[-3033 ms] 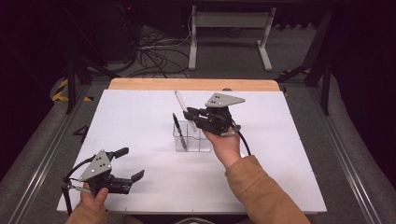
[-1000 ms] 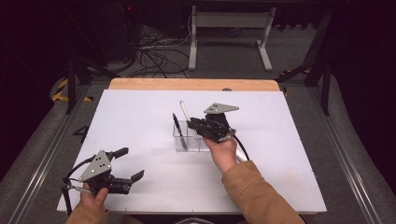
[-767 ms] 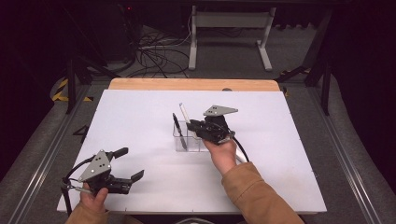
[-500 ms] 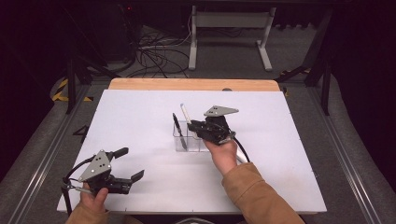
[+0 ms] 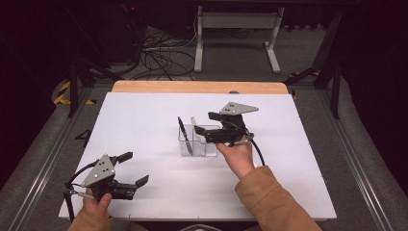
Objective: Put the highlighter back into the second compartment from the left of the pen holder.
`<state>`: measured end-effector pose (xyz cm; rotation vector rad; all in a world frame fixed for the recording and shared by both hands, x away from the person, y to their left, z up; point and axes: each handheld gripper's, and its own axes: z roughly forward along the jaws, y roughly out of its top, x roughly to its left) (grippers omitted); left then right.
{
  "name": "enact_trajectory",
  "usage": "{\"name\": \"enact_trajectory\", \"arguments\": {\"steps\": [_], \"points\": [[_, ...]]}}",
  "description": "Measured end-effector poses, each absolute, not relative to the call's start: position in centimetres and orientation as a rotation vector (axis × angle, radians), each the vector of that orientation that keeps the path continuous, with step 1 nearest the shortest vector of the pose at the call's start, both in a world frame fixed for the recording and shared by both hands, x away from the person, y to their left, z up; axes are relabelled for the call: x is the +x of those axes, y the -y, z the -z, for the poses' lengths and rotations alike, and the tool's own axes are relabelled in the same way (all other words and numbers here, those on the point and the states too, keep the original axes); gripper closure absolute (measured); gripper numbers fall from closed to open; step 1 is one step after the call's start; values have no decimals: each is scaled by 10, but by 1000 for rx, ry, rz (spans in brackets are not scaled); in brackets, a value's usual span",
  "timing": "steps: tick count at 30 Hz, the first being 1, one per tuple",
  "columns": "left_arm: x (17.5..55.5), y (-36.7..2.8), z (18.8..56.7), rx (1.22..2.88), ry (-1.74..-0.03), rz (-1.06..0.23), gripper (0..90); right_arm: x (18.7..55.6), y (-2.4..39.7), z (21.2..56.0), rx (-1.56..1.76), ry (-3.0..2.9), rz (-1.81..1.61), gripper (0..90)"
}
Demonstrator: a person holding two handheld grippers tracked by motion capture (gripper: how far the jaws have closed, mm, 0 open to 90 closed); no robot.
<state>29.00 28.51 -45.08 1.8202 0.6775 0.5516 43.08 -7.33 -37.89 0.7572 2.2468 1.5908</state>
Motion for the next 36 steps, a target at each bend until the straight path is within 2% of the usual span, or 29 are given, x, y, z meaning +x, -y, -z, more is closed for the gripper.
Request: {"name": "enact_trajectory", "arguments": {"steps": [3,8,23,36], "points": [[290,-285,451,1827,-672,-556,70,426,78,369,726,-2232,-1573,118],[290,-285,450,1829,-668,-564,70,420,85,362,706,-2240,-1555,91],[289,-286,450,1828,-673,-564,69,419,101,358,713,-2260,-1493,66],[289,-285,450,1828,-674,-574,69,411,133,360,781,-2282,-1408,69]]}}
